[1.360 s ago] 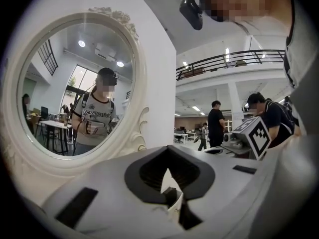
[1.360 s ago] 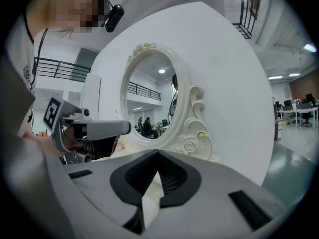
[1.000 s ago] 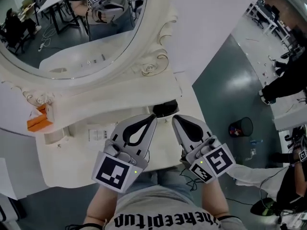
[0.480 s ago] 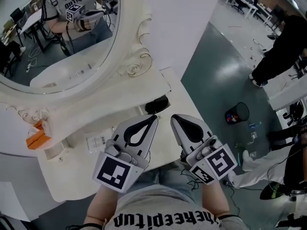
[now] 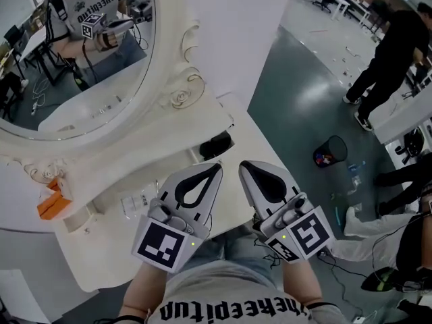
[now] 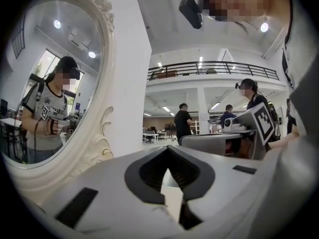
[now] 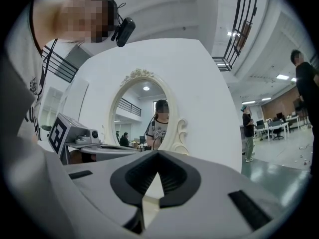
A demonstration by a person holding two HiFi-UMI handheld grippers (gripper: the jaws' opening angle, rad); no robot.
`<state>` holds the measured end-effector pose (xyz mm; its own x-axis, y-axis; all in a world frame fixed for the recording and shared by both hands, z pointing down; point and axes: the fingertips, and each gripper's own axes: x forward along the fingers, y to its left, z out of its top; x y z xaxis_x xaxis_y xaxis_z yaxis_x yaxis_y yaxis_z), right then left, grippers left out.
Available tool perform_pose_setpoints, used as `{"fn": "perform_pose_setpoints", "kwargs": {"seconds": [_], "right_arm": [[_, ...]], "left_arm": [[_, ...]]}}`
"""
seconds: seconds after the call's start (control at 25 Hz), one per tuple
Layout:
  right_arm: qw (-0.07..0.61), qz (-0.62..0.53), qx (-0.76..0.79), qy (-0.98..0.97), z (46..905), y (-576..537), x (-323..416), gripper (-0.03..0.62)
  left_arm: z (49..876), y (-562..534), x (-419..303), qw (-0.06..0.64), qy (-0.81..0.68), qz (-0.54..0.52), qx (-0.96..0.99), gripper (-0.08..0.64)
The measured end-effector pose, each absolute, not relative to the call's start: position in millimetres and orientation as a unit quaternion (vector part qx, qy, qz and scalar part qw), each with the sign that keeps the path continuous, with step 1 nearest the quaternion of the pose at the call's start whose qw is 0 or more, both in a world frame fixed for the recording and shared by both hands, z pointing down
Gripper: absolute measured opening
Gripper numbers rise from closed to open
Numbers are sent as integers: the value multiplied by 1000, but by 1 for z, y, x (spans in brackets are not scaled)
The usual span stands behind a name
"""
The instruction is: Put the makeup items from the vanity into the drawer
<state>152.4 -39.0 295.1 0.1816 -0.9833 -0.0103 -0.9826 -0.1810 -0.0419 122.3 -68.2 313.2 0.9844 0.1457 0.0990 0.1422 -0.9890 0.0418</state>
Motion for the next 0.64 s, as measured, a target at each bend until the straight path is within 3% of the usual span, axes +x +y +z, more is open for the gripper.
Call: {"fn": "perform_pose_setpoints", "kwargs": {"seconds": [0.64], "right_arm": [[19,-8,-768,640,298,-43,144,8]], "left_arm": [[317,-71,115,19,72,51,996,41]]}}
